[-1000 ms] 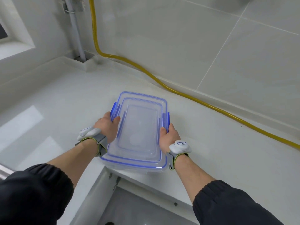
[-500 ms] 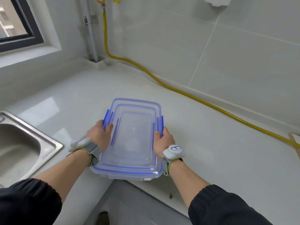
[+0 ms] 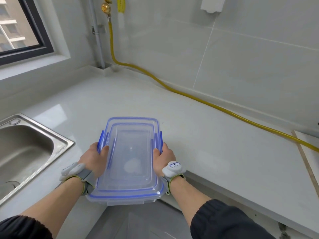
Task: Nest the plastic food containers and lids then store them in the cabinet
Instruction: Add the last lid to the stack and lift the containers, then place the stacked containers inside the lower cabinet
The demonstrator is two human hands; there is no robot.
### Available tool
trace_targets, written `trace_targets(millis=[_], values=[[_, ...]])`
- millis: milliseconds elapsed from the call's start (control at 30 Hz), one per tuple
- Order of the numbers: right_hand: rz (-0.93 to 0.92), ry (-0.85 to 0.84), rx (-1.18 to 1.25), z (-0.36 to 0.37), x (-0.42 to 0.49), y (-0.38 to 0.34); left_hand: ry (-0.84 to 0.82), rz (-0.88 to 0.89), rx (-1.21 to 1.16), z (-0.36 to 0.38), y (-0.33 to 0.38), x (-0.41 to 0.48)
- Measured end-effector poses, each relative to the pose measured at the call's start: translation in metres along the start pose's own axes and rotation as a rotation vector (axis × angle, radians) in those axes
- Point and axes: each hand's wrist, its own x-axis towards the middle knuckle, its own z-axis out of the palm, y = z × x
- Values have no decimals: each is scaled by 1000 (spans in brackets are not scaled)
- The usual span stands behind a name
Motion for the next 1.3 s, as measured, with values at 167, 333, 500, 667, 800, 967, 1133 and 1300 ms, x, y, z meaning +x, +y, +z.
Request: trace_targets(millis=[167, 333, 500, 667, 800, 967, 1133, 1300], values=[[-11, -29, -18, 5, -19, 4, 2, -21, 8, 1, -18, -15], [-28, -61, -2, 12, -35, 7, 12, -30, 1, -1, -34, -28], [-44, -62, 37, 16, -50, 8, 49, -44, -5, 0, -47, -43], [-42, -75, 20, 20, -65, 8, 25, -65, -5, -2, -60, -60], [-22, -115, -7, 26, -74, 9, -10, -90, 4, -8, -69, -70], [19, -151, -30, 46, -80, 23, -39, -121, 26, 1, -91, -75], [57, -146, -44, 71, -79, 47, -76, -136, 29, 25, -114, -76], [91, -119, -79, 93, -79, 75, -102, -130, 34, 55, -134, -74]])
